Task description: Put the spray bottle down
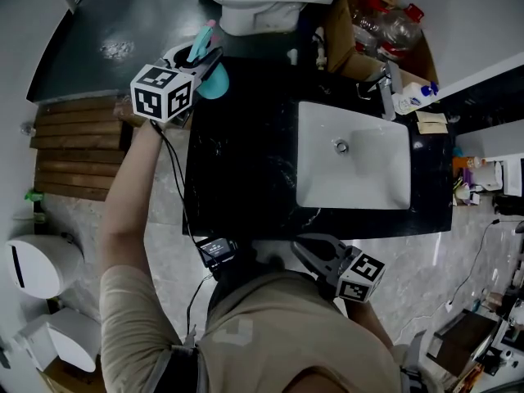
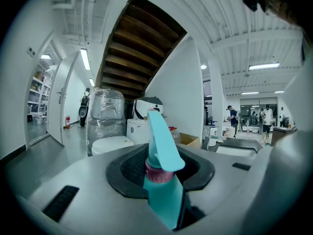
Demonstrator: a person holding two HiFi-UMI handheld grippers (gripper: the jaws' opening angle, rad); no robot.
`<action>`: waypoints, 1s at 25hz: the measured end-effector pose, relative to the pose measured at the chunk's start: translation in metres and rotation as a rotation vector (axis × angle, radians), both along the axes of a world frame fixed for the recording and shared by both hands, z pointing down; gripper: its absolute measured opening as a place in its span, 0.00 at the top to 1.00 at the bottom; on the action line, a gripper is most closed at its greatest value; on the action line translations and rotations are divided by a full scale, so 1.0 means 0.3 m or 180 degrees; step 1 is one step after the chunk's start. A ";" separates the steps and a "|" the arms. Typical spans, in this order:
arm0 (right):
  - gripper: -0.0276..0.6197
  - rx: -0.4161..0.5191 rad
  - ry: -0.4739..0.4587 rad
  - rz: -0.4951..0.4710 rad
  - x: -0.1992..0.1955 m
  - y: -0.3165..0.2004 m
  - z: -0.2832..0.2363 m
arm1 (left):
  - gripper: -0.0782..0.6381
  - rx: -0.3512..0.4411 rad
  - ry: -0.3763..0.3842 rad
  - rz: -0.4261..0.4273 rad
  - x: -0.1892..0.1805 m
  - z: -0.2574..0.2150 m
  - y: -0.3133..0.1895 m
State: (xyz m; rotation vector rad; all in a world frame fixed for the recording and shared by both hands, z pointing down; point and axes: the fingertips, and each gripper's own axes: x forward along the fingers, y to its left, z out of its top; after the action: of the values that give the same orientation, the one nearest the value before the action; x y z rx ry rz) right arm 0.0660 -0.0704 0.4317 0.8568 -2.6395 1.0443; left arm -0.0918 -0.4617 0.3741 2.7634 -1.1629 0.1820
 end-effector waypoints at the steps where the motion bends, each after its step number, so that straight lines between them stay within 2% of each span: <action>1: 0.92 -0.0004 0.0010 0.0007 0.001 0.001 0.002 | 0.70 -0.0001 -0.0001 -0.0003 0.003 0.004 -0.004; 11: 0.92 -0.0036 0.0007 -0.0003 0.000 0.012 0.004 | 0.70 -0.0010 -0.0040 -0.0107 0.025 0.048 -0.047; 18: 0.92 -0.0052 0.0019 0.0007 0.011 0.004 0.010 | 0.70 0.0071 -0.0158 -0.0138 0.048 0.066 -0.070; 25: 0.92 -0.0091 0.0054 -0.0009 0.016 -0.005 0.018 | 0.70 0.0121 -0.0173 -0.0216 0.066 0.072 -0.103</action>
State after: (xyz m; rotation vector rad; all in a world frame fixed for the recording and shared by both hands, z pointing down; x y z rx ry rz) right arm 0.0707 -0.0720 0.4371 0.8520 -2.6045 1.0667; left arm -0.0719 -0.4924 0.3956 2.7627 -1.2845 0.2314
